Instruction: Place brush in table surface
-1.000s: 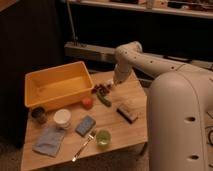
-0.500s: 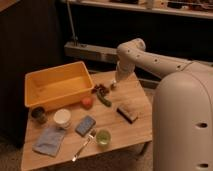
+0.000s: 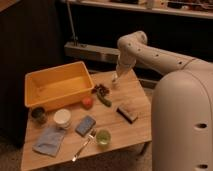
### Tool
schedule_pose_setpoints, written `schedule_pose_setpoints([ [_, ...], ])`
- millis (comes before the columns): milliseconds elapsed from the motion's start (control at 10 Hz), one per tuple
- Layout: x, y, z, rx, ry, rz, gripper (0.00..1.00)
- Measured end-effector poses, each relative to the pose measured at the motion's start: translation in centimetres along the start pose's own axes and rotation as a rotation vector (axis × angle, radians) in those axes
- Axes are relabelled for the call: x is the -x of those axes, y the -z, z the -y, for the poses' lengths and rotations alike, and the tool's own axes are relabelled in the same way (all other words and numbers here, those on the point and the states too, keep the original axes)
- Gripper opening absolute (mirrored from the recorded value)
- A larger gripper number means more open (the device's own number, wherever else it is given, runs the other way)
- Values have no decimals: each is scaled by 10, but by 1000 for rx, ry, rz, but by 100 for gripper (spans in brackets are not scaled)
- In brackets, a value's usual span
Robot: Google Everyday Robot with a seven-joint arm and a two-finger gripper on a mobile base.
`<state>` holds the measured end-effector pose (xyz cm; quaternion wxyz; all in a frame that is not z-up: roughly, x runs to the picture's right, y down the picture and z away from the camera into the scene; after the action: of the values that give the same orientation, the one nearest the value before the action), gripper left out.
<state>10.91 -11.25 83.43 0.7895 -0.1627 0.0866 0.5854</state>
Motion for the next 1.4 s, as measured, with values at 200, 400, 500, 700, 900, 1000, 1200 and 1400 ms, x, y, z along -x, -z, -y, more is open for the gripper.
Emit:
schedule_pose_setpoints([
  [200,15,25,8,-16,2,22,7],
  [400,29,55,13,-32,7,62,7],
  [500,33,67,15,-42,11,81,7],
  [700,36,82,18,-48,5,103,7],
  [900,32,78,21,-42,-5,107,7],
  [1000,28,72,21,-27,-13,108,7],
  [1200,22,59,21,6,-17,101,7],
  [1400,16,43,9,25,-13,96,7],
])
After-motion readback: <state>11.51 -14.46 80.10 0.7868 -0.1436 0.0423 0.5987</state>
